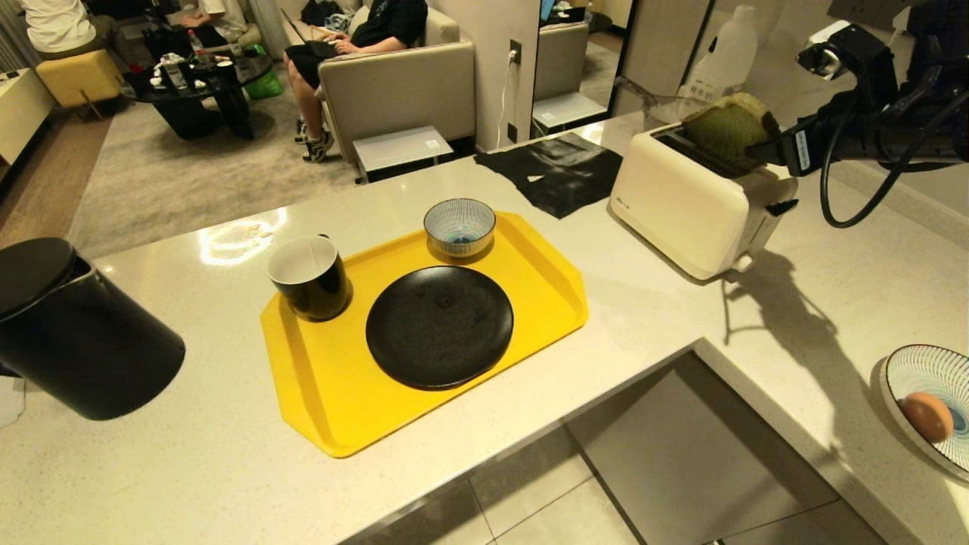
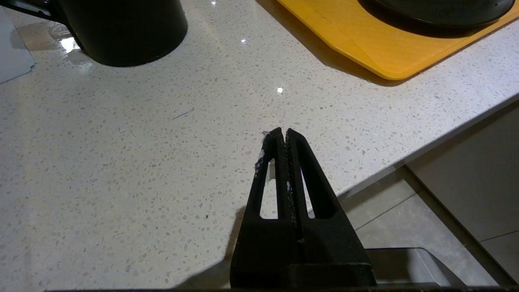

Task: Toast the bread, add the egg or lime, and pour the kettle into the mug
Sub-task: Put the bread slices in the toaster

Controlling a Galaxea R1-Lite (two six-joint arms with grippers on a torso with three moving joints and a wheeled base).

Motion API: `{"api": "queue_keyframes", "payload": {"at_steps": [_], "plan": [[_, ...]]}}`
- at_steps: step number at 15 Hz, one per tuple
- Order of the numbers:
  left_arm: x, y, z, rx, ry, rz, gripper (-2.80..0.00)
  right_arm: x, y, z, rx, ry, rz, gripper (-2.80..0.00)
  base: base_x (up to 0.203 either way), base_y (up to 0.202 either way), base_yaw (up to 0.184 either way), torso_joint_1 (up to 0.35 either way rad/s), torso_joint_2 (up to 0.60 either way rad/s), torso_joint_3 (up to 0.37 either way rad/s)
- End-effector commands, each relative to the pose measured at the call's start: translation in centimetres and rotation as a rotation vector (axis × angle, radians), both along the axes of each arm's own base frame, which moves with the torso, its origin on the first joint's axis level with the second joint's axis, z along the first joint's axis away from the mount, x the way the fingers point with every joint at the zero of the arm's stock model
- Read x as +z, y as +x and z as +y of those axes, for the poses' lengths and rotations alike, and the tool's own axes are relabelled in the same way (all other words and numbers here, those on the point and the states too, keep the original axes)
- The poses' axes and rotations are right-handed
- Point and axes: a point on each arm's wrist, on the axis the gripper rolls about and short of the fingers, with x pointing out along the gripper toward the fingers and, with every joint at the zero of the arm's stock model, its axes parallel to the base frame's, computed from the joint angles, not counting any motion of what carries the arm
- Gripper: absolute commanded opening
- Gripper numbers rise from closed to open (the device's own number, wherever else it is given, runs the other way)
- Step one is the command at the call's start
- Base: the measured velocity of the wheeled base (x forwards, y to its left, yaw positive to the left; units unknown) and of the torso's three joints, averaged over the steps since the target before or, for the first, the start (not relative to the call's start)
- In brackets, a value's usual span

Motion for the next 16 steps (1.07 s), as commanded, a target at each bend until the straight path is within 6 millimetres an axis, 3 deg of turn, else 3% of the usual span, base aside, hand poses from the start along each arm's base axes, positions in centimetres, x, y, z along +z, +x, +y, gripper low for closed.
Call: {"api": "queue_keyframes", "payload": {"at_steps": [1,7,16], "plan": [[0.0,0.0,0.0,0.001,-0.001,0.002,-2.8,0.0,0.0,0.0,0.004,-0.001,0.0,0.0,0.0,0.0,0.0,0.0,0.0,0.0],[0.0,0.0,0.0,0.001,0.0,0.001,-2.8,0.2,0.9,0.2,0.011,0.003,-0.072,0.0,0.0,0.0,0.0,0.0,0.0,0.0],[0.0,0.0,0.0,0.002,-0.001,0.002,-2.8,0.3,1.5,2.2,0.058,0.037,-0.121,0.0,0.0,0.0,0.0,0.0,0.0,0.0]]}}
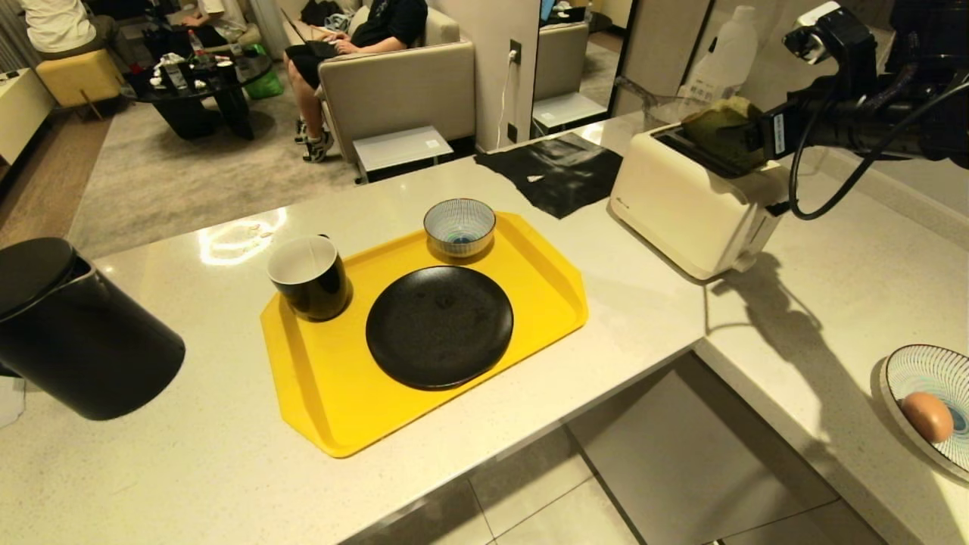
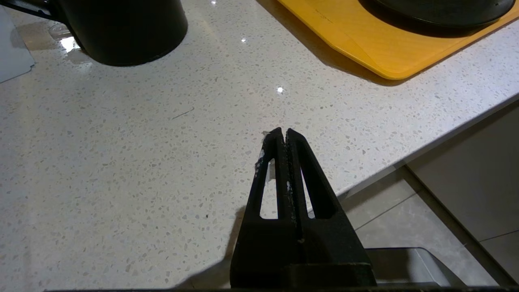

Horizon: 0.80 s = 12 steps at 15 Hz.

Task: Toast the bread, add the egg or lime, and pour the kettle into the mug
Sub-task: Put the bread slices in the toaster

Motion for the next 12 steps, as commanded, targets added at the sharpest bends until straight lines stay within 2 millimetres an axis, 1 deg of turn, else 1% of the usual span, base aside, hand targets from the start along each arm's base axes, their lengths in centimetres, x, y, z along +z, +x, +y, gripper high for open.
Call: {"api": "queue_keyframes", "payload": {"at_steps": [1,3,6,10,12], "plan": [[0.0,0.0,0.0,0.001,0.0,0.0,-2.8,-0.2,0.2,0.4,0.012,-0.002,0.004,0.0,0.0,0.0,0.0,0.0,0.0,0.0],[0.0,0.0,0.0,0.0,0.0,0.0,-2.8,-0.3,0.4,1.1,0.028,0.015,0.0,0.0,0.0,0.0,0.0,0.0,0.0,0.0],[0.0,0.0,0.0,0.001,-0.002,0.0,-2.8,-1.1,1.7,1.9,0.041,0.05,-0.035,0.0,0.0,0.0,0.0,0.0,0.0,0.0],[0.0,0.0,0.0,0.001,-0.002,0.001,-2.8,-1.6,2.4,2.3,0.032,0.057,-0.048,0.0,0.0,0.0,0.0,0.0,0.0,0.0],[0.0,0.0,0.0,0.001,-0.002,0.001,-2.8,-1.8,3.3,2.3,0.014,0.063,-0.121,0.0,0.0,0.0,0.0,0.0,0.0,0.0]]}}
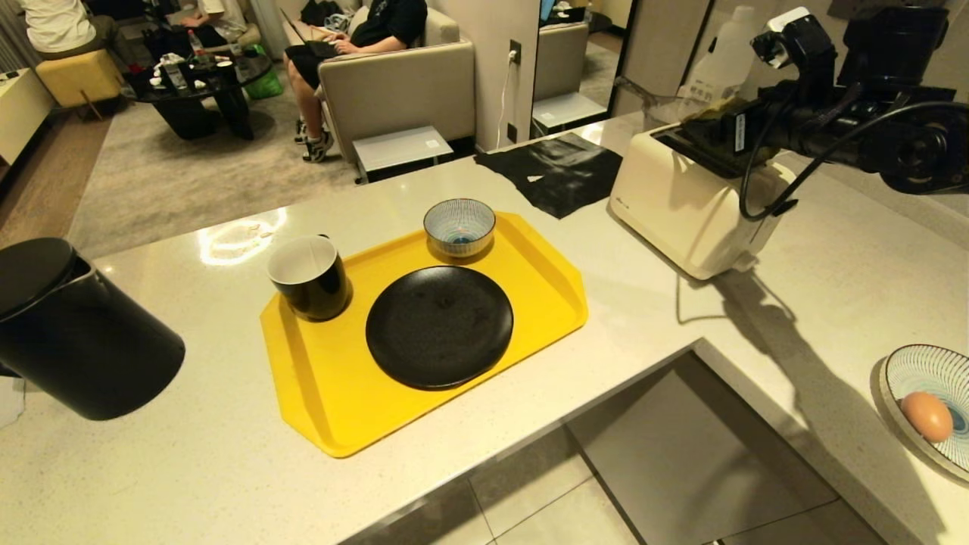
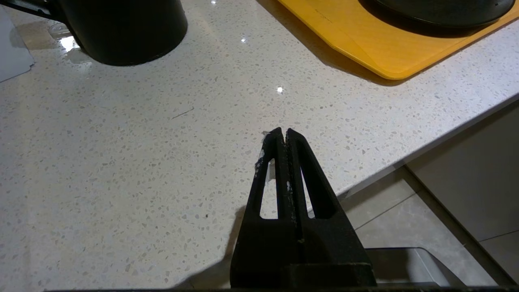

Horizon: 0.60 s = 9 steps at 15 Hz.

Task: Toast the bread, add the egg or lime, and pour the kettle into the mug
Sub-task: Put the bread slices in the toaster

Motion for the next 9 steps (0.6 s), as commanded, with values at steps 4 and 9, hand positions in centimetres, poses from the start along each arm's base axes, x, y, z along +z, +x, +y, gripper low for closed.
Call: {"api": "queue_keyframes", "payload": {"at_steps": [4,9], "plan": [[0.0,0.0,0.0,0.001,0.0,0.001,-2.8,-1.4,2.0,0.8,-0.048,0.072,-0.068,0.0,0.0,0.0,0.0,0.0,0.0,0.0],[0.0,0.0,0.0,0.0,0.0,0.001,-2.8,-1.6,2.1,1.7,-0.026,0.102,-0.063,0.0,0.0,0.0,0.0,0.0,0.0,0.0]]}}
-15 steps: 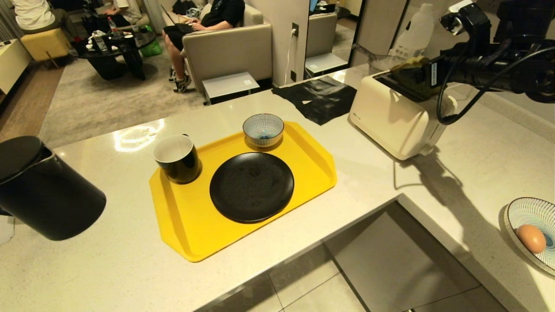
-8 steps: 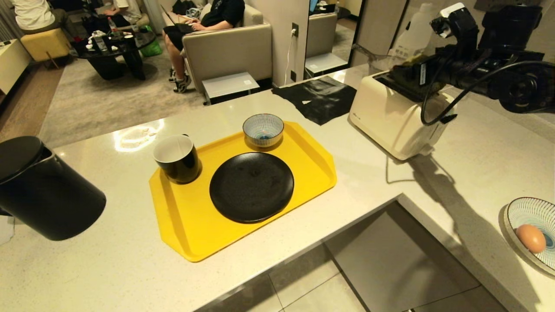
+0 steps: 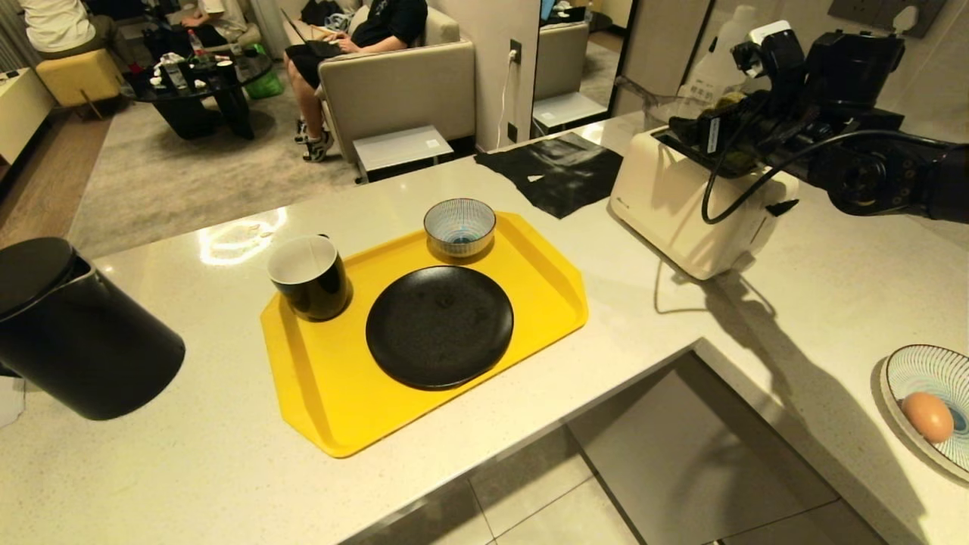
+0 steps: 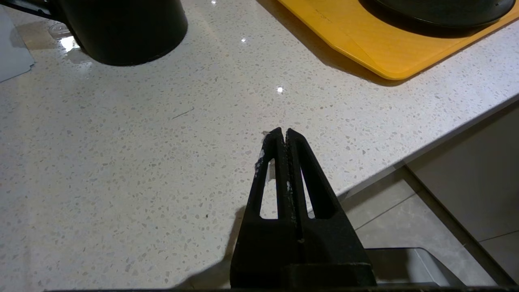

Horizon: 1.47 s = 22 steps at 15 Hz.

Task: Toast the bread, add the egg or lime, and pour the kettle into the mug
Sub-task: Put the bread slices in the toaster, then use a bread toaster

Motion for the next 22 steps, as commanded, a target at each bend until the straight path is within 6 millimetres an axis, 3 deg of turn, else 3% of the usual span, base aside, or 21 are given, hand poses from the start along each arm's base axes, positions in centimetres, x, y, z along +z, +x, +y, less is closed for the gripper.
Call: {"api": "queue_keyframes", "payload": {"at_steps": [1,7,10,17,22], "plan": [[0.0,0.0,0.0,0.001,0.0,0.001,-2.8,0.2,-0.1,0.2,0.003,0.005,-0.005,0.0,0.0,0.0,0.0,0.0,0.0,0.0],[0.0,0.0,0.0,0.001,0.0,0.001,-2.8,1.3,-0.8,-0.8,-0.014,0.043,-0.034,0.0,0.0,0.0,0.0,0.0,0.0,0.0],[0.0,0.0,0.0,0.0,0.0,0.001,-2.8,2.2,-1.3,-2.2,-0.074,0.053,-0.081,0.0,0.0,0.0,0.0,0.0,0.0,0.0],[0.0,0.0,0.0,0.0,0.0,0.001,-2.8,6.5,-7.4,-4.3,-0.033,0.202,0.02,0.0,0.0,0.0,0.0,0.0,0.0,0.0],[0.0,0.0,0.0,0.001,0.0,0.001,-2.8,6.3,-8.5,-8.1,-0.096,0.241,0.084,0.0,0.0,0.0,0.0,0.0,0.0,0.0]]}}
